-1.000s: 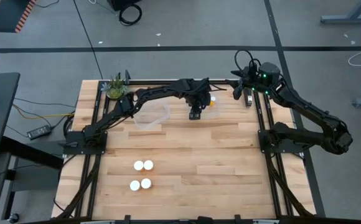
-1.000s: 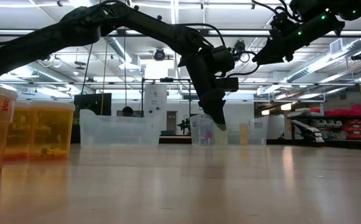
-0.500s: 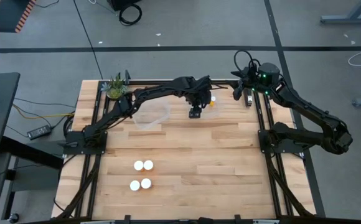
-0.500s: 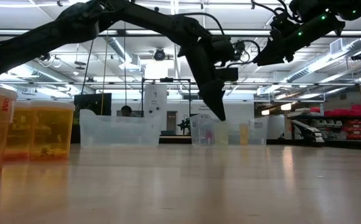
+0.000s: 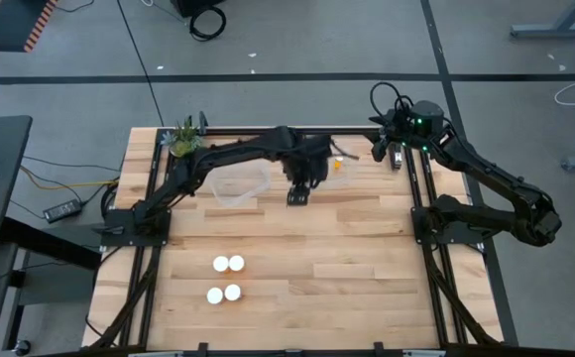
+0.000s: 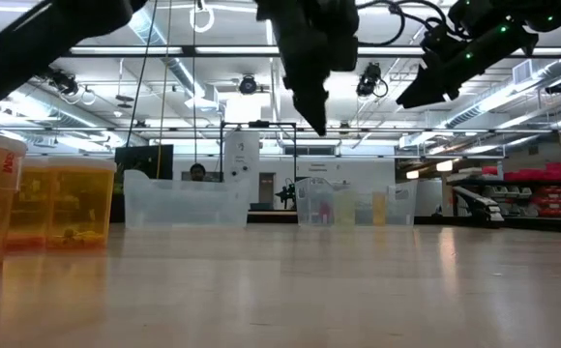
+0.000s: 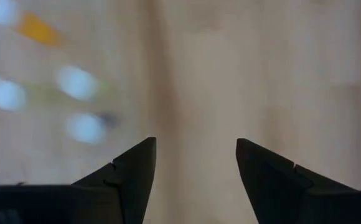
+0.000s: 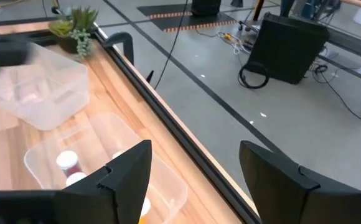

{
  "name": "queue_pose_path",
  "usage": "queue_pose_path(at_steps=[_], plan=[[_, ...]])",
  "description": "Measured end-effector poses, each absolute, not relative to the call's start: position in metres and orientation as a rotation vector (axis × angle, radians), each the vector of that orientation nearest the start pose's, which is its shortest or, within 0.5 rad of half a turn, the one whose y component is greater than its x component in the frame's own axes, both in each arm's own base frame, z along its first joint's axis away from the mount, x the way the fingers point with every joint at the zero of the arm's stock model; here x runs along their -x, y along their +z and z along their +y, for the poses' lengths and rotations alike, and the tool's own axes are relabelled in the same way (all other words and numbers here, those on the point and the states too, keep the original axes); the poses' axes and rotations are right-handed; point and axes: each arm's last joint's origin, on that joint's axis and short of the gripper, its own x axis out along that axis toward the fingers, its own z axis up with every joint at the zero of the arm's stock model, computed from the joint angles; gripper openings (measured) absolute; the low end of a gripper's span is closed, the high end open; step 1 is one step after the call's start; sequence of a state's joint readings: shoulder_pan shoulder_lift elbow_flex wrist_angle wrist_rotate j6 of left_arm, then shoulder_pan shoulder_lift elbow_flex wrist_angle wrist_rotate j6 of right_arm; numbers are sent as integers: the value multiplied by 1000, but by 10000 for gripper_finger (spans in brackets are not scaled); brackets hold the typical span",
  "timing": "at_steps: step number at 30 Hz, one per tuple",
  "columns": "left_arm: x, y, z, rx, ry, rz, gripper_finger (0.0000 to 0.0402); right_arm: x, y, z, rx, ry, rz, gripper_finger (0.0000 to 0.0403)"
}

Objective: Pick and place medicine bottles into bin by pill shape (circle, oval)
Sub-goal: Put the orange pill bottle into the left transparent bin

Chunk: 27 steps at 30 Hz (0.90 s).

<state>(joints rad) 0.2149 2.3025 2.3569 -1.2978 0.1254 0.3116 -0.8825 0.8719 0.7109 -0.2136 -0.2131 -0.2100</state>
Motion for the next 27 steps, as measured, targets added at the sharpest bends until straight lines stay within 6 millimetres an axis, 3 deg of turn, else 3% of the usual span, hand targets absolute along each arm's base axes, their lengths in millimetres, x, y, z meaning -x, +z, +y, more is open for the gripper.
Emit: queue_pose_path(at_steps=[6,11,14,20,27], plan=[[-447,272,41,77,-150,1444,201,-126,287,-142,-39,-616,418,251],[-440,246,-15,77,-179,1602,177,-126,281,-141,-74,-611,424,251],[-434,240,-40,44,-167,1631,162,-128,277,-141,-68,-605,408,251],[-421,236,-68,58,-90,1575,130,-134,275,-135,-73,-561,400,251],[-384,219,-94,167,5,1482,113,-144,277,-126,-56,-496,375,251]])
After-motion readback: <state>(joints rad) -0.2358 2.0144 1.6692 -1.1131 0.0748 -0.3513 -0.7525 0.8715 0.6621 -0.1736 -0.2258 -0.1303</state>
